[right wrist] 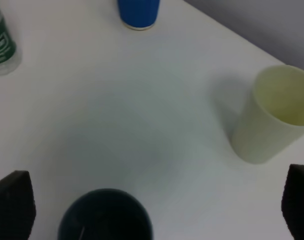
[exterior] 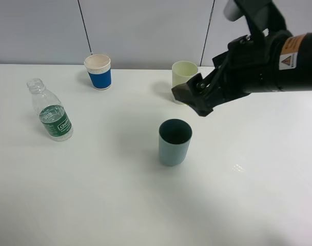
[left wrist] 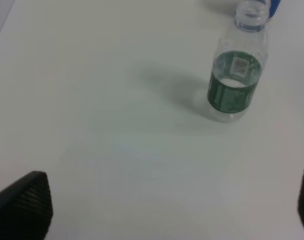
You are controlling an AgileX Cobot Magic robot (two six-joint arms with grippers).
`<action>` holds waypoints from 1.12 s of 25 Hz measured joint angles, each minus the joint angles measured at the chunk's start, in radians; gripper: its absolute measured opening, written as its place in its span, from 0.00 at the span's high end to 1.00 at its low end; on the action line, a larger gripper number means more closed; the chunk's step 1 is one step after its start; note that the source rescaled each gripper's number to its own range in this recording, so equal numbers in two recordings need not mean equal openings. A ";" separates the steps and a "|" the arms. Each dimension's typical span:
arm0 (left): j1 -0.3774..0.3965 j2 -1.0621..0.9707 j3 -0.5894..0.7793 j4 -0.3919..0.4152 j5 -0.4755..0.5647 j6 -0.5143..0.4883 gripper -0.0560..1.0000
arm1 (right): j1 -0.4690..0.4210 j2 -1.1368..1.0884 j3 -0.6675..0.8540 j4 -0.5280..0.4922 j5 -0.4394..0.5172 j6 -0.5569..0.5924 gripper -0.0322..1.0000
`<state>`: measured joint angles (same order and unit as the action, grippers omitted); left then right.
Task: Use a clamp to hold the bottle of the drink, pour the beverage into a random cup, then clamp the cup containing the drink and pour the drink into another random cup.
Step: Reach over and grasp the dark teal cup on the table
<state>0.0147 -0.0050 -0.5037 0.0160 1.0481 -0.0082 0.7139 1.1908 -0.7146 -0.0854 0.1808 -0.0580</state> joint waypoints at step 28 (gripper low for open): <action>0.000 0.000 0.000 -0.003 0.000 0.000 0.00 | 0.022 0.111 0.409 0.016 -0.333 0.146 0.00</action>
<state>0.0147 -0.0050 -0.5037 0.0130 1.0481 -0.0082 0.7359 1.3022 -0.3053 -0.0690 -0.1518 0.0878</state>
